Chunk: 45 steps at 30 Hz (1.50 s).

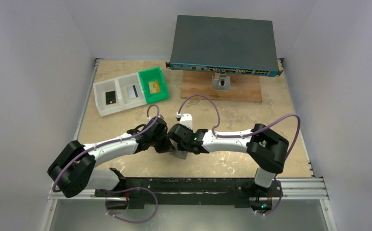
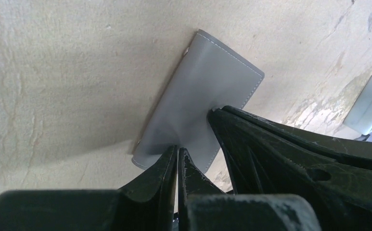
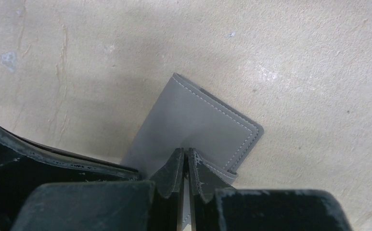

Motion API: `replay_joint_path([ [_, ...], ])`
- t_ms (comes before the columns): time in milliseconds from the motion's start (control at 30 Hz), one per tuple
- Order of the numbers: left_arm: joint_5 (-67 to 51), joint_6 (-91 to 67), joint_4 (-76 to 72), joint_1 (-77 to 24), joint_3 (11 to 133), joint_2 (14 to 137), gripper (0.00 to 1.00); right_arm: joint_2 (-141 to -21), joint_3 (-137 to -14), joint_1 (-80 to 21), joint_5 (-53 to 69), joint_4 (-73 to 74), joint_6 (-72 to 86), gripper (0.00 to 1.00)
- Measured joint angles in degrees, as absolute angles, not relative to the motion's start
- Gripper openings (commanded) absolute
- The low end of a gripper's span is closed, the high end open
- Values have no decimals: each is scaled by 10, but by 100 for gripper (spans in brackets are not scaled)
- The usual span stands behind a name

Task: Take the credit cards out of the card holder
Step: Open the card holder at the center of the board.

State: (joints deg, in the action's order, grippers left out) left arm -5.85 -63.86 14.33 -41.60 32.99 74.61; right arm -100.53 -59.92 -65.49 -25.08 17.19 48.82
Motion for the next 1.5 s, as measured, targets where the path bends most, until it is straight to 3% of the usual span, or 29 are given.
replay_joint_path([
  [533, -66, -652, 135, -427, 348, 789, 3, -936, -541, -651, -224, 144, 511, 0],
  [800, -17, -644, 209, -429, 356, 726, 14, -850, -550, -649, -230, 208, 523, 0],
  [1133, 42, -610, 325, -429, 385, 613, 17, -869, -635, -649, -230, 248, 511, 0],
  [1500, 53, -601, 356, -429, 385, 598, 17, -914, -675, -642, -229, 265, 498, 0],
])
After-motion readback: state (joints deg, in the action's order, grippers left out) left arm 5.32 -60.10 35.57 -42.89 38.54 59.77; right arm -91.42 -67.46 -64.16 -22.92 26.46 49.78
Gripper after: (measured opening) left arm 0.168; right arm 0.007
